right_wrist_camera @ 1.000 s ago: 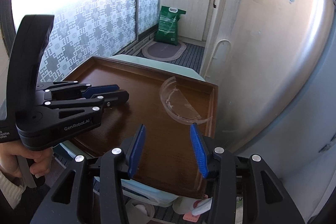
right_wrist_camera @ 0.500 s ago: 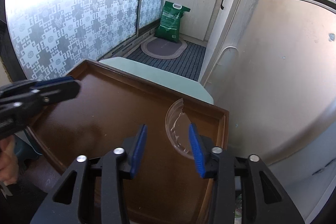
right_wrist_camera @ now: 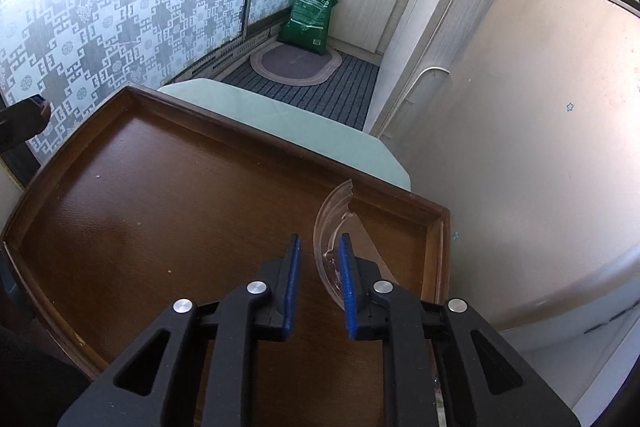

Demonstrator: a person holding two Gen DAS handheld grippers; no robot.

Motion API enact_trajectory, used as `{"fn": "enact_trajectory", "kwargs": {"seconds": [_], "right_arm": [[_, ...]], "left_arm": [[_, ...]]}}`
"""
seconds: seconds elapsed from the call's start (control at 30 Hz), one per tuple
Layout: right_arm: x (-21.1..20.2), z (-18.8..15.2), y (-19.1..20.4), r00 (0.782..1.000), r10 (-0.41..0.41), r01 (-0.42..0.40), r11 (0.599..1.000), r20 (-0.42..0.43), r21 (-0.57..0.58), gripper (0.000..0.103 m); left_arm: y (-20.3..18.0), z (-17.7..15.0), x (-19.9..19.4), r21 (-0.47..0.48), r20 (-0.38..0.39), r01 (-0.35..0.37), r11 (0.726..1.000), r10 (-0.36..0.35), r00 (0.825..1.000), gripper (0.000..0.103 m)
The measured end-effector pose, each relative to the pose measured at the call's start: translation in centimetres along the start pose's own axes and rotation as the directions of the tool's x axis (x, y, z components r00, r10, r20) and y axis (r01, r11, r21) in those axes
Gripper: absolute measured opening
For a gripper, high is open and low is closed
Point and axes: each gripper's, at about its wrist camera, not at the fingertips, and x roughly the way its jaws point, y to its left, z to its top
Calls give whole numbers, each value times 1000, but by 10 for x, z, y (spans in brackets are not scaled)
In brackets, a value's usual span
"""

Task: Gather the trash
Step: 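Grasp the clear plastic shell piece with the right tool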

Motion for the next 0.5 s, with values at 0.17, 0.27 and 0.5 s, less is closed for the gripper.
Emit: {"fn": "enact_trajectory", "kwargs": {"seconds": [0.17,0.27,0.5], "right_arm": [[-1,3,0,1000,6,-6,1000,9,27,3],[-9,7,6,1000,21,-21,1000,23,12,3],[-43,25,43,991,98,-96,995,89,-30,3]], "left_arm": [[8,1,-8,-4,12,-13,1000,13,1000,22],[13,2,-15,-4,22,-21,1000,21,1000,22],[32,3,-36,-20,59,-51,998,52,997,22]]}}
